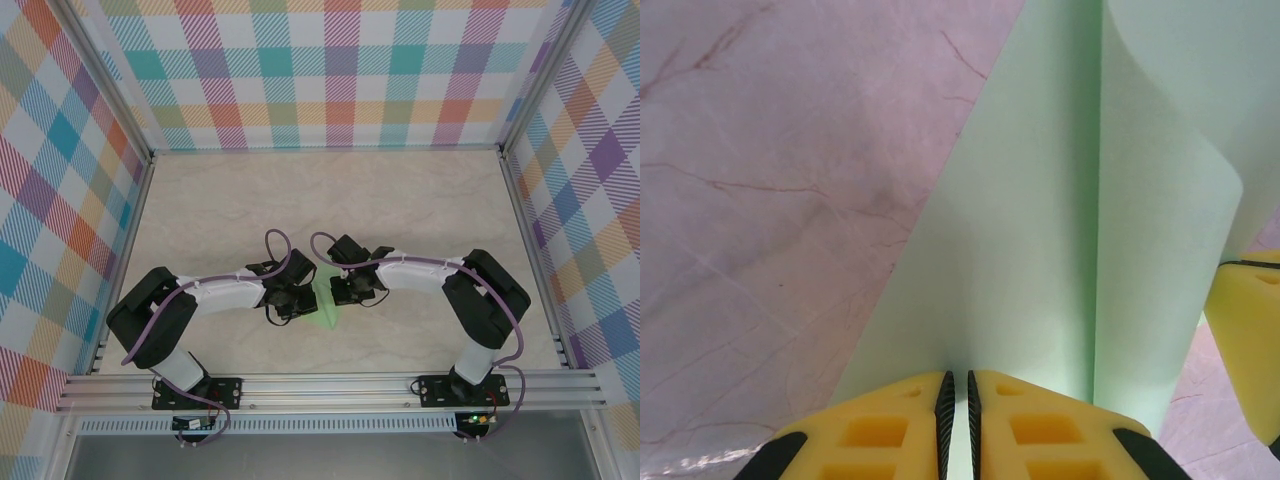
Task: Fold a paper plane with a square sheet of paper (pick it up from the middle)
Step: Fold the triangle a second time at the center of the table.
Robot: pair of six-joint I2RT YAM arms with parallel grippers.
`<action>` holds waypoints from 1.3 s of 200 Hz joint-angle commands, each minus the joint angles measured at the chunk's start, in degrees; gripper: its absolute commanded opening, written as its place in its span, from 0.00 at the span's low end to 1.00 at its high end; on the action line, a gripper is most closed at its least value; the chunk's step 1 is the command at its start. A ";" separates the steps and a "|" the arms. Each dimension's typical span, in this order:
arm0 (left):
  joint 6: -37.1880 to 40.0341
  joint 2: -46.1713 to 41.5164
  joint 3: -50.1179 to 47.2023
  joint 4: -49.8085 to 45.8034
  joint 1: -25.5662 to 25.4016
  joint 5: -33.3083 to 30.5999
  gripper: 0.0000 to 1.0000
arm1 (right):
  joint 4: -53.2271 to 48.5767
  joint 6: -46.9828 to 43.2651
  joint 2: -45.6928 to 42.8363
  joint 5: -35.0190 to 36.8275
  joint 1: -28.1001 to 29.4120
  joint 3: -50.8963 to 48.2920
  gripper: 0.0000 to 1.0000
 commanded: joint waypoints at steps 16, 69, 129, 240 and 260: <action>0.08 1.37 -1.82 -0.64 -0.17 0.02 0.16 | -0.23 -1.32 0.65 -0.34 0.29 1.45 0.10; 0.08 1.29 -1.97 -0.72 -0.14 -0.06 0.15 | -1.59 -1.25 1.25 0.41 0.32 1.73 0.10; 0.17 1.55 -1.77 -0.67 -0.12 0.00 0.15 | -2.23 -0.65 1.59 1.13 0.30 1.91 0.10; 0.17 1.46 -1.82 -0.60 -0.13 0.02 0.15 | -2.33 -0.35 2.80 0.94 0.33 2.16 0.10; 0.08 1.37 -1.95 -0.55 -0.14 -0.05 0.15 | -2.29 -0.26 2.79 1.11 0.25 1.63 0.10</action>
